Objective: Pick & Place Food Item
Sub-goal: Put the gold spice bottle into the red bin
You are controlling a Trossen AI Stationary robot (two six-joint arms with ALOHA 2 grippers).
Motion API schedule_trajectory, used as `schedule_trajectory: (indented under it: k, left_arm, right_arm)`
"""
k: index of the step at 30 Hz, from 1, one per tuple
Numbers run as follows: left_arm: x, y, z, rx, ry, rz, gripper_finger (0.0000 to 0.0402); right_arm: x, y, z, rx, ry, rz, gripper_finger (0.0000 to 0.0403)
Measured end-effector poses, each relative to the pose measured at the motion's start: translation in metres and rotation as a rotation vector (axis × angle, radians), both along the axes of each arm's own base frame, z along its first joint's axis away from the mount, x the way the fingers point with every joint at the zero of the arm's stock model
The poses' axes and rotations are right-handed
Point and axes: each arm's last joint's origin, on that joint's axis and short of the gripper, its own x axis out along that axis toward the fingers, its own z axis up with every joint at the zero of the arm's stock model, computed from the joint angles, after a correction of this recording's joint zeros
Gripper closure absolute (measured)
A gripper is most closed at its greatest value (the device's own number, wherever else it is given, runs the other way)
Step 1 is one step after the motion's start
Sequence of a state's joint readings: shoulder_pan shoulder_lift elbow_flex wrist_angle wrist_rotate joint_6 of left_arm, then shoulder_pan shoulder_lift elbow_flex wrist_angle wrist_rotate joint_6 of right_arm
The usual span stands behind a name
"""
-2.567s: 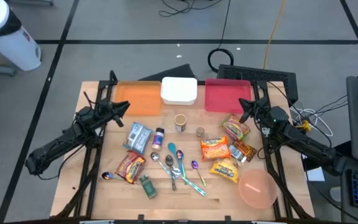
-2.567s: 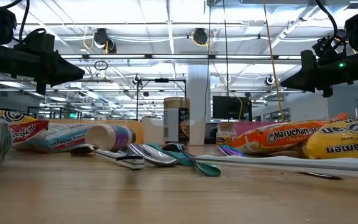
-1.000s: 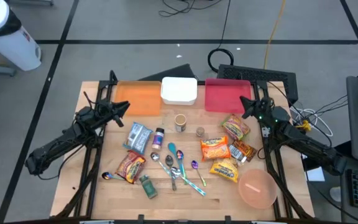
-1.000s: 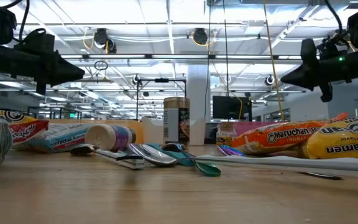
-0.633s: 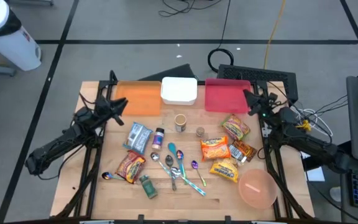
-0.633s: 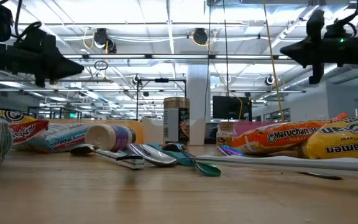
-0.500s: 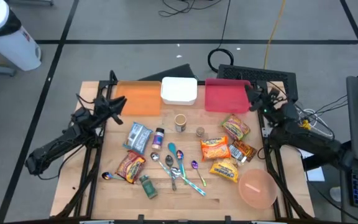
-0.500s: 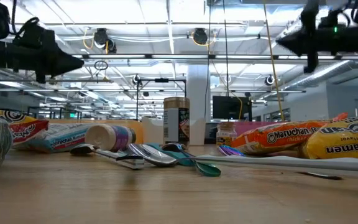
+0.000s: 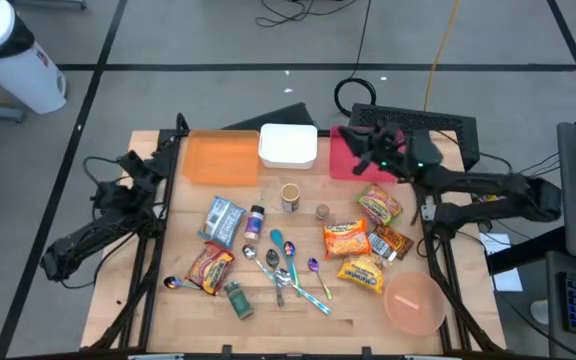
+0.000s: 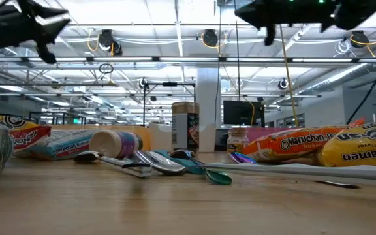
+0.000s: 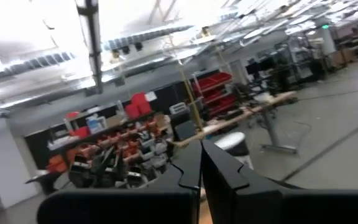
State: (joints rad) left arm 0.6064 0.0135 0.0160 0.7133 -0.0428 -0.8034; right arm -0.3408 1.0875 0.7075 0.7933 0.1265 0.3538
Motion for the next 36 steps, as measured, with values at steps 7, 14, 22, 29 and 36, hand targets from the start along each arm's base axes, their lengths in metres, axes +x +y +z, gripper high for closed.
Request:
schedule_trajectory:
  k: [7, 14, 22, 29, 36]
  left_arm:
    - [-0.009, -0.004, 0.010, 0.013, -0.164, 0.021, 0.0311]
    - [-0.013, -0.003, 0.011, -0.018, -0.223, 0.104, 0.0311]
    - [-0.007, -0.002, 0.033, -0.069, -0.028, 0.041, 0.0311]
    - [0.011, 0.003, 0.086, -0.045, 0.439, -0.025, 0.0306]
    - [0.046, 0.023, 0.122, -0.006, 0.738, -0.112, 0.0256]
  right_arm:
    - [0.038, -0.001, -0.023, 0.046, -0.054, 0.063, 0.0399]
    - [0.053, -0.006, -0.045, 0.229, -0.066, 0.116, 0.0399]
    - [0.058, -0.008, -0.054, 0.300, -0.052, 0.129, 0.0399]
    - [0.059, -0.008, -0.055, 0.324, -0.062, 0.136, 0.0399]
    - [0.059, -0.008, -0.055, 0.314, -0.056, 0.132, 0.0399]
